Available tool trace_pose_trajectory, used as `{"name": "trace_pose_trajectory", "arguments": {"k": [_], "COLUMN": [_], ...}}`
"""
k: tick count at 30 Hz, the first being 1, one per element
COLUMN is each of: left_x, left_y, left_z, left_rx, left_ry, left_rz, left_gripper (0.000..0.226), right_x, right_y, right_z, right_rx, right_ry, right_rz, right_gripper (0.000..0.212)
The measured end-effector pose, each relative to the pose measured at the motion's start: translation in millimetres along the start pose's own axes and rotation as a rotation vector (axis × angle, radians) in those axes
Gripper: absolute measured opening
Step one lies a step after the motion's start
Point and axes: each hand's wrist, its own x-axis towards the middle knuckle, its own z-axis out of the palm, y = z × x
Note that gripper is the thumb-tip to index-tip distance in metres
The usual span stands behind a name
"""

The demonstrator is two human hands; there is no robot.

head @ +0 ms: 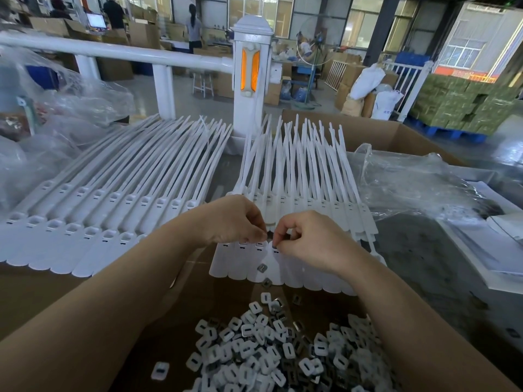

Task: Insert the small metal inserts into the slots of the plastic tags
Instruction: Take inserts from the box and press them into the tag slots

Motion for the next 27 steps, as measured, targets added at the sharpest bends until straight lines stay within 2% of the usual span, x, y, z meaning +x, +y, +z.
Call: {"name": "trace_pose_trajectory", "arguments": {"k": [4,18,22,24,27], "left_x": [-0.3,0.4,-2.6,-7.6,-19.2], "left_y": [0.8,-0.4,2.4,9.4,26.8], "left_z": [0.2,-0.4,-2.2,-5.6,-4.8], "left_rx": [0.007,-0.003,0.028,0.085,0.094], "left_ry": [0.002,-0.010,-0.025,-0.128,-0.409], "left_rz": [0.003,0.025,0.083,0.158,0.237], "left_gripper": [0.004,0.003,0.005,0.009,0.012], "right_x": [-0.2,-3.9,-2.0,-1.6,-0.7], "right_y": [-0.8,-0.6,2.4,3.9,4.6], "right_z": [-1.6,-8.8,-8.1,-8.2,-8.6], "right_rx": [0.001,0.110,0.157,0.172,0.172], "right_ry": [0.009,-0.036,-0.022,-0.023,-0.013], "right_rz": [0.006,0.037,0.078,0.093,0.092], "right_gripper": [0.013,0.018,0.018,0.017,0.015]}}
